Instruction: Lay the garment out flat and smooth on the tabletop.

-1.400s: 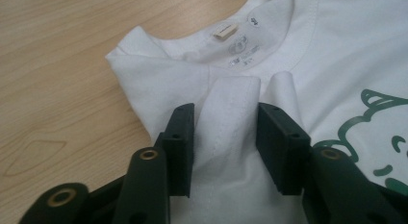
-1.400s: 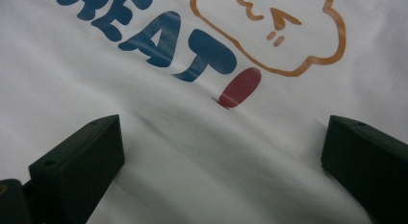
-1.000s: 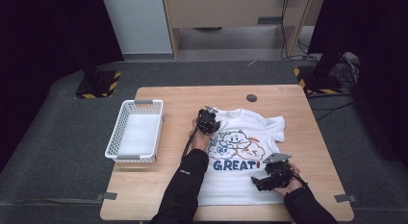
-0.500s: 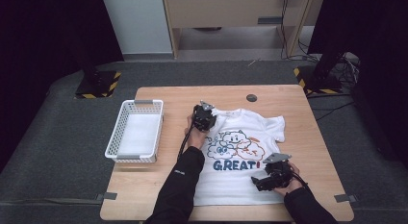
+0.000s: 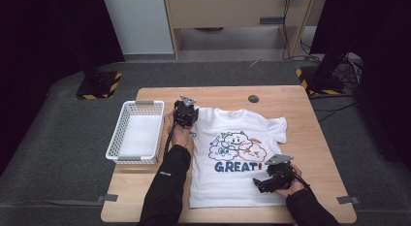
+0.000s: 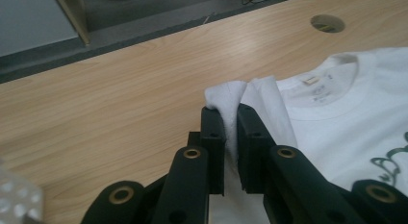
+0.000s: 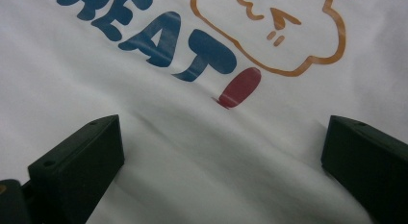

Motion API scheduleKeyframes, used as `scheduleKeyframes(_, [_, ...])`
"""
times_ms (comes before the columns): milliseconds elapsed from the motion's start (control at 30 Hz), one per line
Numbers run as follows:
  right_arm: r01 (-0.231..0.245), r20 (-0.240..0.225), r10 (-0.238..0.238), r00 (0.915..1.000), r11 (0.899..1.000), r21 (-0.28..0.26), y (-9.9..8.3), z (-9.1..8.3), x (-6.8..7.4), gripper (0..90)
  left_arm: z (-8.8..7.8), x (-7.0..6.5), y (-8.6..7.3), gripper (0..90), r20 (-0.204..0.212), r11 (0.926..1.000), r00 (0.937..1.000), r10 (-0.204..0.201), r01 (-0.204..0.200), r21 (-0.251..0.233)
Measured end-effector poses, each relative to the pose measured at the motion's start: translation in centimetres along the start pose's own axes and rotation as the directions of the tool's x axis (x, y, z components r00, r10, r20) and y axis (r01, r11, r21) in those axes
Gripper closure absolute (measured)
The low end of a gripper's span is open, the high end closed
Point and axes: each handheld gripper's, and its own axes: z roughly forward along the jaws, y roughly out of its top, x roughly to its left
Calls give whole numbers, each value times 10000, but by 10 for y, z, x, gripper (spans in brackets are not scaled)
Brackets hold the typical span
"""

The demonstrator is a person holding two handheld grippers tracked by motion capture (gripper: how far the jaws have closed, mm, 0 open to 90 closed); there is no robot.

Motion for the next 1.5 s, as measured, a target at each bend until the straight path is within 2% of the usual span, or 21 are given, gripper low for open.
scheduleKeyframes(100, [1,2,-1,10000,10000,4,0,0,0,11,-3,6,-2,834,-216,10000,9998,-51,52,63])
scheduleKeyframes(200, [-11,-9,11,10000,10000,-14,0,0,0,9,-7,13,-7,828,-665,9995,9978,-79,99,296])
scheduleKeyframes(333, [-29,2,29,10000,10000,-14,1,1,1,9,-5,14,-11,818,-932,9979,9956,-47,107,644])
scheduleKeyframes(400, [-25,0,25,10000,10000,-9,1,1,1,9,1,12,-19,813,-1137,9931,9935,39,95,1168])
scheduleKeyframes(433, [-25,1,25,10000,10000,-9,1,1,1,9,1,12,-19,806,-1137,9931,9935,39,95,1168])
scheduleKeyframes(467, [-3,4,3,10000,10000,-12,1,1,1,9,7,12,-25,800,-1216,9880,9926,-26,214,1531])
scheduleKeyframes(500, [-3,4,3,10000,10000,-12,1,1,1,9,7,12,-25,796,-1216,9880,9926,-26,214,1531])
scheduleKeyframes(533, [-20,0,20,10000,10000,-9,1,1,1,10,12,13,-31,790,-1312,9836,9913,-126,359,1769])
scheduleKeyframes(633, [-4,-10,4,10000,10000,-7,1,1,1,10,16,15,-37,763,-1356,9802,9906,-192,454,1929])
scheduleKeyframes(667, [-6,-11,6,10000,10000,-2,1,1,1,9,19,18,-42,752,-1338,9767,9905,-313,588,2066])
scheduleKeyframes(767, [-1,-12,1,10000,10000,-7,1,1,1,9,22,20,-46,709,-1293,9751,9909,-376,646,2121])
scheduleKeyframes(900, [-29,-8,29,10000,10000,7,1,1,1,8,26,21,-51,605,-1245,9752,9913,-419,676,2109])
scheduleKeyframes(967, [-35,-7,35,10000,10000,13,1,1,1,8,26,20,-51,551,-1195,9776,9918,-452,686,1992])
scheduleKeyframes(1033, [-47,-8,47,10000,10000,18,2,1,1,8,20,17,-48,504,-1021,9862,9938,-432,587,1545])
scheduleKeyframes(1067, [-47,-8,47,10000,10000,18,2,1,1,8,20,17,-48,483,-1021,9862,9938,-432,587,1545])
scheduleKeyframes(1133, [-44,-8,44,10000,10000,24,2,1,1,8,14,12,-43,460,-850,9919,9962,-199,304,1237])
scheduleKeyframes(1200, [-46,-4,46,10000,10000,28,2,1,1,8,9,8,-41,447,-716,9939,9974,36,43,1098])
scheduleKeyframes(1367, [-35,10,35,10000,10000,27,2,1,1,9,-1,5,-47,368,-603,9927,9972,435,-363,1149])
scheduleKeyframes(1500, [-35,10,35,10000,10000,33,2,1,1,8,-2,6,-57,327,-516,9895,9978,409,-332,1406])
